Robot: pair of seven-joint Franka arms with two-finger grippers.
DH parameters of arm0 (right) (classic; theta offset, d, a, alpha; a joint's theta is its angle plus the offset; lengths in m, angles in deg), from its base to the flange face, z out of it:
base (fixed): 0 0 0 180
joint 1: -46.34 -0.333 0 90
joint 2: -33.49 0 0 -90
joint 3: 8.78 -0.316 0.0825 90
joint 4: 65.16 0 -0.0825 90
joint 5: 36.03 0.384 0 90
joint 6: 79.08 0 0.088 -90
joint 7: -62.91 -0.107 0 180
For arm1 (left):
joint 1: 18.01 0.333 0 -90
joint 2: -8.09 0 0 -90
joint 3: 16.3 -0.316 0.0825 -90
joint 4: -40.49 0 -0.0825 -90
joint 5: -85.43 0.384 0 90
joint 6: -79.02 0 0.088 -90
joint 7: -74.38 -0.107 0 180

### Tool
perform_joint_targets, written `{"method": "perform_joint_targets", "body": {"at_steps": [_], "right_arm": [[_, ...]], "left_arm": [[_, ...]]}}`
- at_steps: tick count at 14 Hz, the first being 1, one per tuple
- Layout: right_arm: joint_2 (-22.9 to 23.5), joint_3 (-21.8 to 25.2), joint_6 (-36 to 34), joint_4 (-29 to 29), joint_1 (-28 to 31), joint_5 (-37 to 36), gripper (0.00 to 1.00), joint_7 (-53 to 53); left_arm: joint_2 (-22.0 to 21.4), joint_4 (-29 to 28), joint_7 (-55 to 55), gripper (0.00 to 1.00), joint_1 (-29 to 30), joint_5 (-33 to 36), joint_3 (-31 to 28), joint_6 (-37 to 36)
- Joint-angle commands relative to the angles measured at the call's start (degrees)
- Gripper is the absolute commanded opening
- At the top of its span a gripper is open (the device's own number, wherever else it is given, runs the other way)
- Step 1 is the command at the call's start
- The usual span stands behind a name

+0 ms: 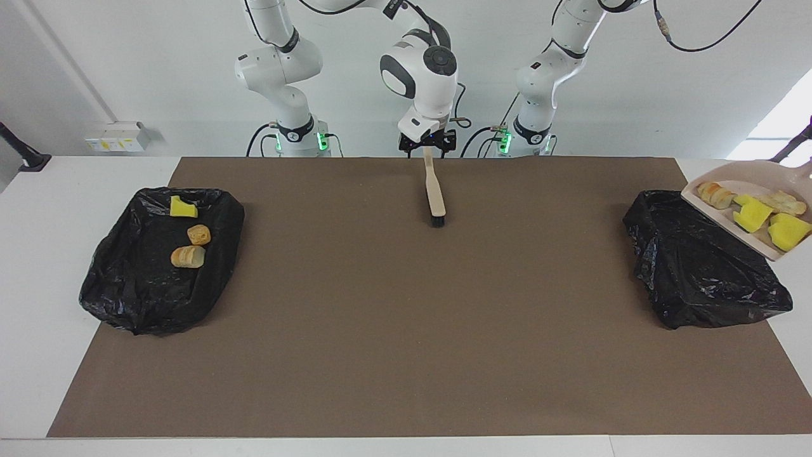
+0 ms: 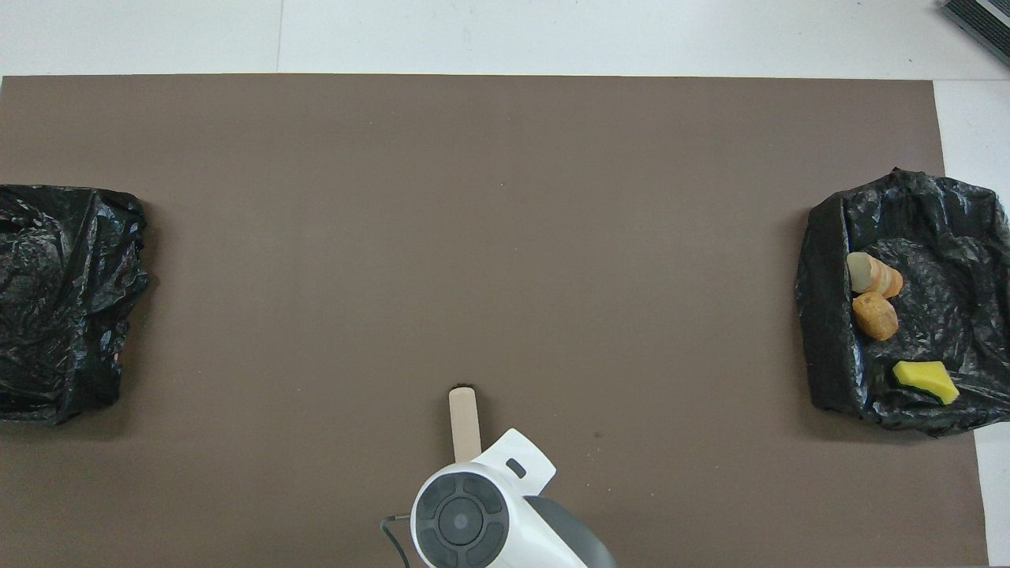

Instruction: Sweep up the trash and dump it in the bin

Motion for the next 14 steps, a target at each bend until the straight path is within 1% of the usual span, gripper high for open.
{"method": "perform_joint_targets", "body": {"at_steps": [1,4,7,9,11,14], "right_arm": [[0.18,-0.33,-5.00,-5.01,4.75,-1.31,1.00,6.94],[0.27,-0.33,-9.13,-10.19,10.29,-4.55,1.00,14.06],[0.36,-0.33,-10.54,-13.54,16.08,-6.94,1.00,21.52],[0.27,-0.25,-11.51,-15.39,19.69,-7.29,1.00,28.20],[0.27,-0.25,-13.00,-17.23,23.12,-8.43,1.00,33.57],[0.27,0.02,-15.38,-19.34,28.13,-8.96,1.00,38.67]], "left_arm": [[0.70,0.55,-0.45,0.00,-2.33,4.08,-0.20,3.21],[-1.31,-4.97,-0.27,0.00,-3.30,10.05,-0.20,9.44],[-2.55,-8.41,-0.09,0.00,-4.26,14.88,-0.20,14.28],[-2.55,-8.60,-0.09,0.00,-6.37,17.45,-0.20,14.82],[-2.47,-8.60,-0.18,0.00,-6.55,17.54,-0.20,14.82],[-2.47,-8.59,-0.44,0.00,-6.55,17.54,-0.20,14.65]]}}
